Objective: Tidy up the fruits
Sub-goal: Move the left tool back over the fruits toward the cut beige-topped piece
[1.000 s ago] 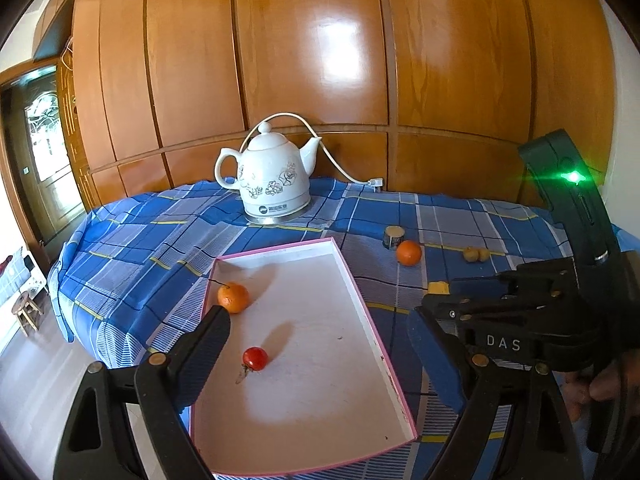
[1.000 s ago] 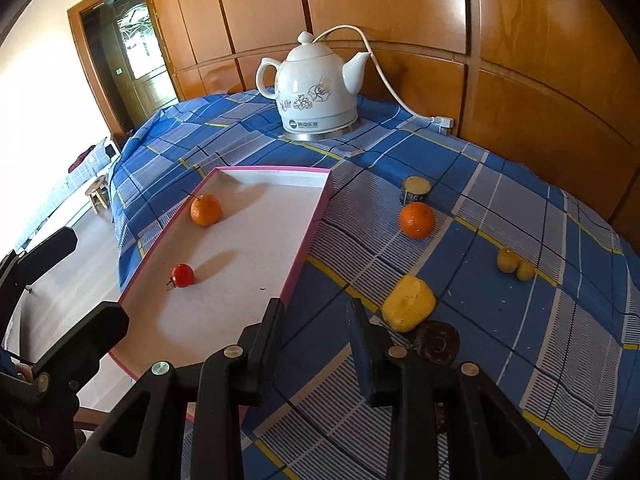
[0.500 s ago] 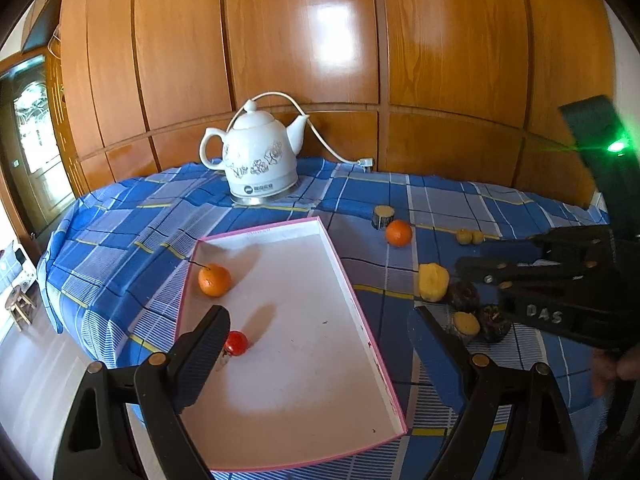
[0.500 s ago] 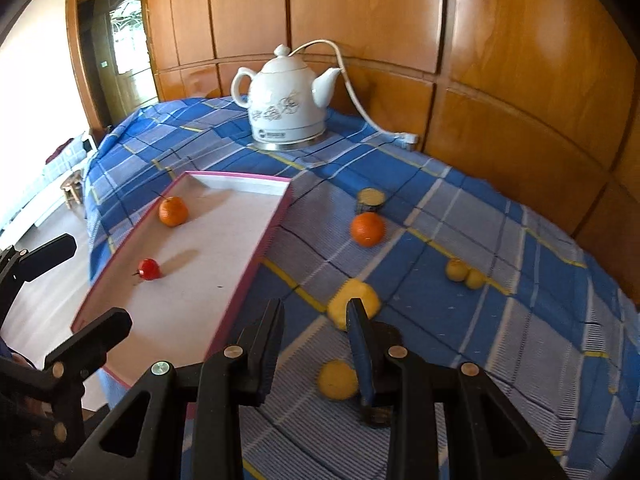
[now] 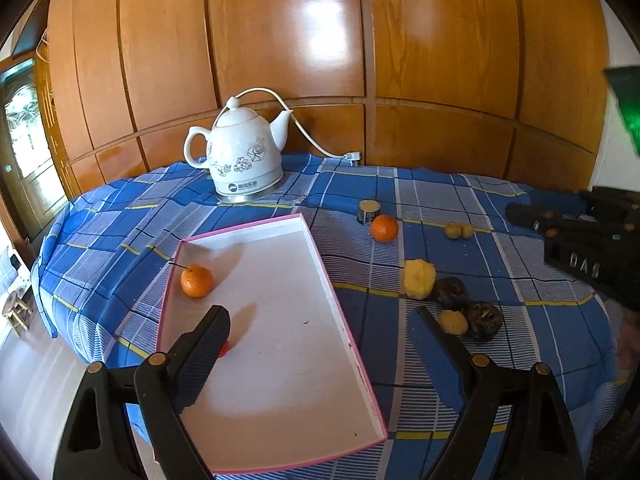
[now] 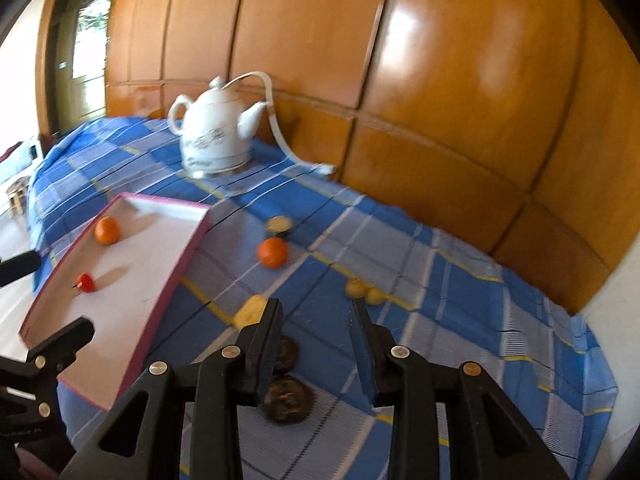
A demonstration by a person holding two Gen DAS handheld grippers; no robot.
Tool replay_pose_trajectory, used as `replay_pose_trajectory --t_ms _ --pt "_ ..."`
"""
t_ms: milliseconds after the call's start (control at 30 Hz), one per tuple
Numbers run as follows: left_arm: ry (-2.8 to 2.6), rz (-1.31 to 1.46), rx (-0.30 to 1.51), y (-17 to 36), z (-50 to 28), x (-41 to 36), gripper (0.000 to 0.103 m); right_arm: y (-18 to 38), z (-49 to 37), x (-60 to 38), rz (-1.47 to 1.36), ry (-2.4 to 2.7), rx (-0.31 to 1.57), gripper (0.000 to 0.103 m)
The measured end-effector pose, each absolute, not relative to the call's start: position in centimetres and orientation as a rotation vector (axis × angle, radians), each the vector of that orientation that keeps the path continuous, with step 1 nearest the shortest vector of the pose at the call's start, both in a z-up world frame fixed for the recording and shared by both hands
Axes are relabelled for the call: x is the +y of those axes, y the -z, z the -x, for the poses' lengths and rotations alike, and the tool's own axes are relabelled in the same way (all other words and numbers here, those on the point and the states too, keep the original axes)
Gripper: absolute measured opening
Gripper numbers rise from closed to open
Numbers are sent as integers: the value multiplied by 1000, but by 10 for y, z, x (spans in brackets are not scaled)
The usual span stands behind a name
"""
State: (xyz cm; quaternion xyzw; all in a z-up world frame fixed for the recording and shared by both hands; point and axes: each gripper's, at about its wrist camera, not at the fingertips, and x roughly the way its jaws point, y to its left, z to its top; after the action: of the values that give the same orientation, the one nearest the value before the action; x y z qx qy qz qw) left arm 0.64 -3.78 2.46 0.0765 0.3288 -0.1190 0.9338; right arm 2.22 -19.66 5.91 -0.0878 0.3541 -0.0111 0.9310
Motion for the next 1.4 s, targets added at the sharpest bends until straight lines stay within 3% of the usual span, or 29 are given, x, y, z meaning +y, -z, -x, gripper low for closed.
replay_pose_trajectory --t_ms 833,1000,1167,1400 --pt "312 -181 709 -23 -15 -60 91 -65 -26 -225 203 74 715 36" --pt "391 -158 758 -20 -25 -70 79 -47 -46 -263 243 74 818 36" --pt "462 -173 835 -6 -34 -85 57 -17 -55 -306 157 85 906 36" --pt "548 -203 943 20 -40 -116 51 -8 -61 -345 -59 79 961 36"
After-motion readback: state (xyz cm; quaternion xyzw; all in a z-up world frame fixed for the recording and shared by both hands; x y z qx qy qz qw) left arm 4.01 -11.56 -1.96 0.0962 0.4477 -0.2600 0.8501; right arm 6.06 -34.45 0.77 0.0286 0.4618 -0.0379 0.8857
